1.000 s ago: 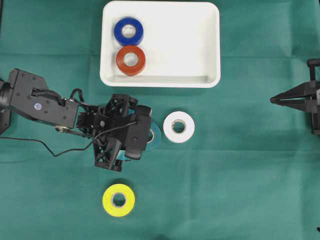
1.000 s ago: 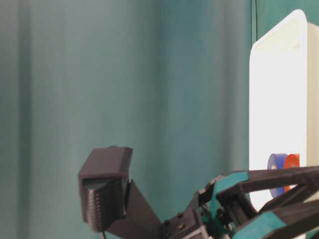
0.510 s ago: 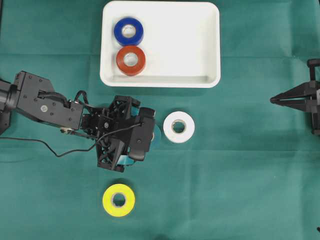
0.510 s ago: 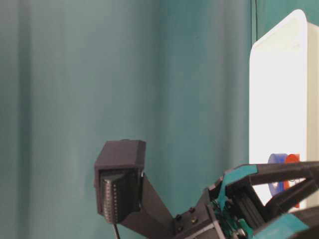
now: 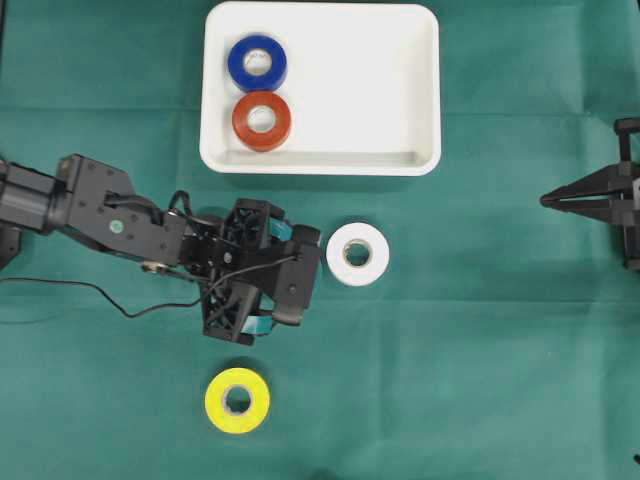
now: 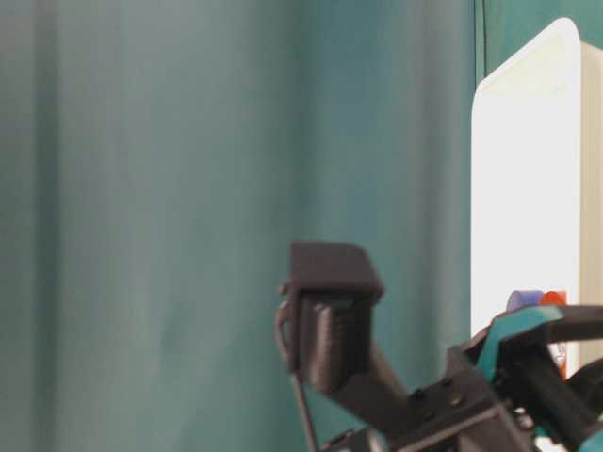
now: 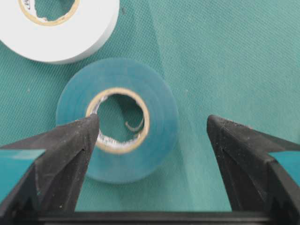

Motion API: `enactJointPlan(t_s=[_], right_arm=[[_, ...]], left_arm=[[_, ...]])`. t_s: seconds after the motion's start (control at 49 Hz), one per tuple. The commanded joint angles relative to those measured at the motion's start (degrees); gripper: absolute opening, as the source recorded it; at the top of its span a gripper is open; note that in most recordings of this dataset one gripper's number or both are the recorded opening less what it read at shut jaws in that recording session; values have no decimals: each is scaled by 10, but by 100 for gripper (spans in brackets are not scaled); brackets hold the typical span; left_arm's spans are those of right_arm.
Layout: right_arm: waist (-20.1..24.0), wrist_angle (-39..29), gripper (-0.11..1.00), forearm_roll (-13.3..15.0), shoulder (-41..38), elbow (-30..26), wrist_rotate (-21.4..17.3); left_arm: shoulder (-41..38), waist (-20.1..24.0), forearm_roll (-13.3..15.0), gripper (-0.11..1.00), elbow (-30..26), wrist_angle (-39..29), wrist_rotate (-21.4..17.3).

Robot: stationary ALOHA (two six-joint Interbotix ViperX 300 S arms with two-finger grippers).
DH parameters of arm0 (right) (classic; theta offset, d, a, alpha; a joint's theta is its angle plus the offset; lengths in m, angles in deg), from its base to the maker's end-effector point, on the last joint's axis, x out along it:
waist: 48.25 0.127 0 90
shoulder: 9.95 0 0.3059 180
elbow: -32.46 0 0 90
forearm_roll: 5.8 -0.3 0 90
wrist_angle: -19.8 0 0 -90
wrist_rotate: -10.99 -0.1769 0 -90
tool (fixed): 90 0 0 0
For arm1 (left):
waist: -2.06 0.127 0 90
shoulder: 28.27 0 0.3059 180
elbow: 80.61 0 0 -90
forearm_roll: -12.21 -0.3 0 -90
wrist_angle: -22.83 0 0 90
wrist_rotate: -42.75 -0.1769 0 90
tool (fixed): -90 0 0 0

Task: Put the tape into the white case with the left arm.
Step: 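Reach the left gripper over the teal tape roll and lower onto it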

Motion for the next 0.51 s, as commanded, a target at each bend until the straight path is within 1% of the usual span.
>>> enactJointPlan(t_s=[0.0,0.306,0.49], right_arm=[[0,6,-10,1,-4,-6,0],[0,10,-10,1,-4,-4,0],[0,10,-10,1,-5,-4,0]], left_arm=[[-4,-3,0,96,-18,3,1],[-44,-2,-1,96,-27,3,1],[-45,-2,-1,96,-27,3,2]])
